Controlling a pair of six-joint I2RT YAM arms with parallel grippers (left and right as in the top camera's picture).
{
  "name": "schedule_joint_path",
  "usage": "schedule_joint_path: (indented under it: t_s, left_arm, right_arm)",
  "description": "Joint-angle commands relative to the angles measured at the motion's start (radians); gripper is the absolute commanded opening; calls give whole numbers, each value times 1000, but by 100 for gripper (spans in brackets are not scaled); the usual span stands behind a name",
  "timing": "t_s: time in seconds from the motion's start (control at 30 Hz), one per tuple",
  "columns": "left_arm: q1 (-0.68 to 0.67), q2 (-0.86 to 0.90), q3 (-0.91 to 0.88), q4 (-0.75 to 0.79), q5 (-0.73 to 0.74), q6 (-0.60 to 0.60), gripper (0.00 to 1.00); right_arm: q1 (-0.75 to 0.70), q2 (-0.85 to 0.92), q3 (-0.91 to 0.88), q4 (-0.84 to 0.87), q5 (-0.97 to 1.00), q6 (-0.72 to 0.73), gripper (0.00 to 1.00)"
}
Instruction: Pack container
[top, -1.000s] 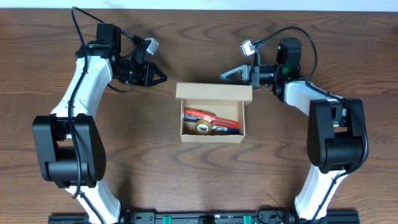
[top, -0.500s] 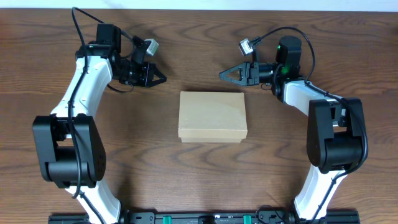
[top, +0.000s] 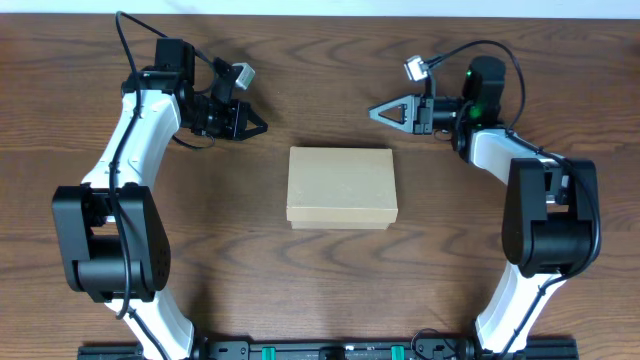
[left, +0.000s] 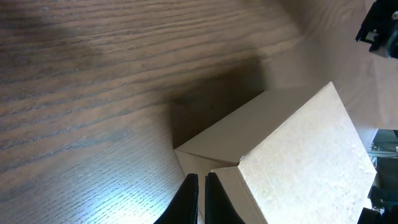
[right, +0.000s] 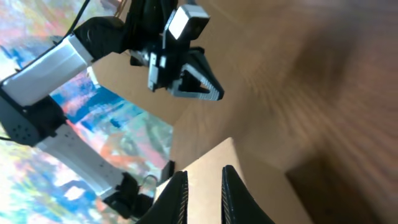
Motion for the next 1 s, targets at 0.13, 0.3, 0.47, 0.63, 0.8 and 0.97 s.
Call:
schedule_joint_path:
  t_s: [0.13, 0.3, 0.47, 0.63, 0.8, 0.97]
  left_arm:
    - [2, -16, 9, -13, 2, 21, 6]
    - [2, -17, 9, -14, 5, 18, 6]
    - [2, -17, 9, -16, 5, 18, 6]
    - [2, -17, 9, -20, -20, 19, 6]
    - [2, -19, 9, -53, -152, 19, 7]
    - [2, -60, 9, -66, -303, 21, 7]
  right_arm:
    - [-85, 15, 12, -179, 240, -217, 13]
    - [-126, 15, 13, -473, 507, -425, 11]
    - [-154, 15, 43, -719, 758, -592, 7]
    - [-152, 14, 189, -1069, 1040, -787, 6]
    - [-145, -3, 406, -1324, 1144, -860, 23]
    - [-118, -53, 597, -1475, 1204, -866, 29]
